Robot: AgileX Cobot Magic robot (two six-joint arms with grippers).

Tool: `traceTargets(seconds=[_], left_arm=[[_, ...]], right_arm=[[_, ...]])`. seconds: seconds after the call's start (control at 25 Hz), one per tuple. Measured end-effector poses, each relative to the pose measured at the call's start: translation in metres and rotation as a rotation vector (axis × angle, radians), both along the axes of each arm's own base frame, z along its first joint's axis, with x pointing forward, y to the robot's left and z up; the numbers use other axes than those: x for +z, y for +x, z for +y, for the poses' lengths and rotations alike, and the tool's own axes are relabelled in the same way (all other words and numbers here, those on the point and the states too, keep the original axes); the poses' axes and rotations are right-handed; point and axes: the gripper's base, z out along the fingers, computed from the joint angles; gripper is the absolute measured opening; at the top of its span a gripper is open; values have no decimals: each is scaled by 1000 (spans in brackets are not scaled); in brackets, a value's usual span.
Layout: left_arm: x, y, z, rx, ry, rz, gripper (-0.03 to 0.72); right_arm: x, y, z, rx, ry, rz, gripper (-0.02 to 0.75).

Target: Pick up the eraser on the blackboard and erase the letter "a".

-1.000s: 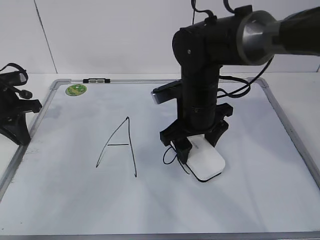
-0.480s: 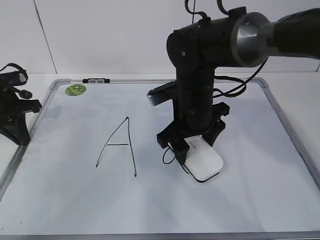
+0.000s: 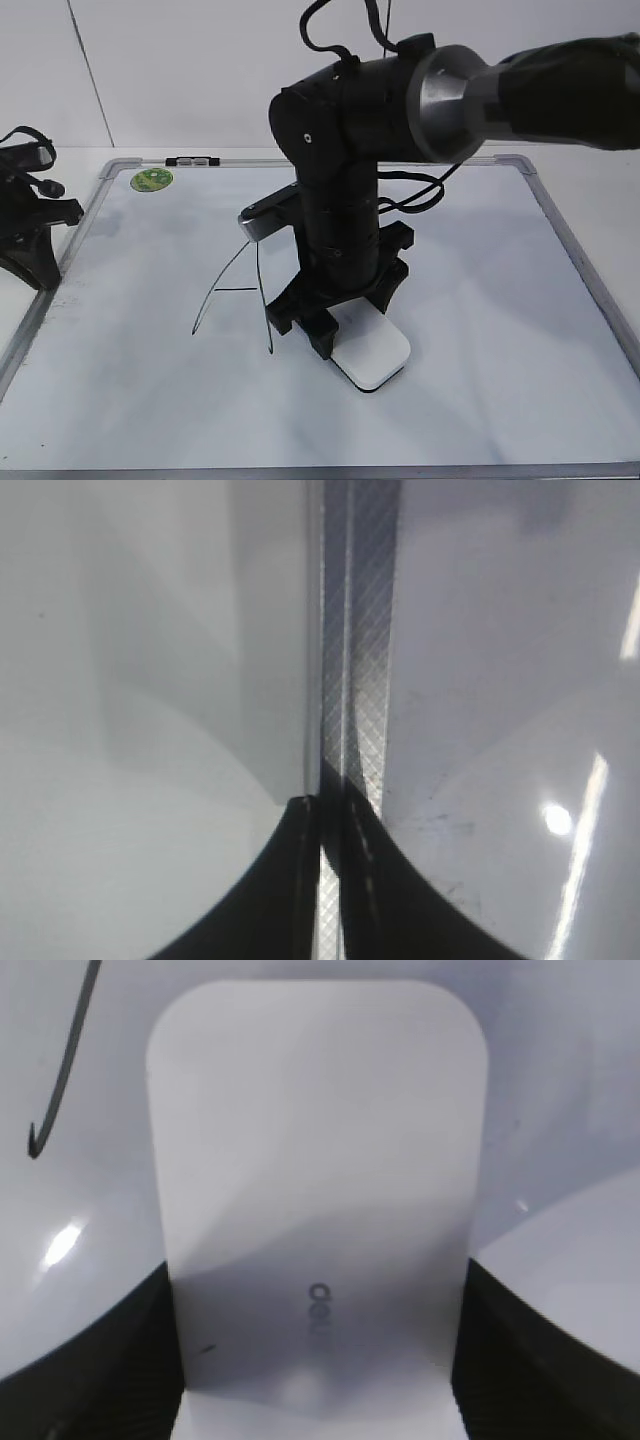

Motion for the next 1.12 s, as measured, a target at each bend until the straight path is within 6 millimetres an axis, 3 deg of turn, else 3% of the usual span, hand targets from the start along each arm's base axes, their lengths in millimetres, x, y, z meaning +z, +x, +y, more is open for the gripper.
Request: traceTargets(seconds=[0.28,1.12], left_arm=[[0,0,0,4,-5,-2,15],[-1,1,-1,8,-12,-6,15]], right_arm=[[-1,5,-5,-34,-13,-13,538],[-1,34,-47,-193,-3,-11,538]])
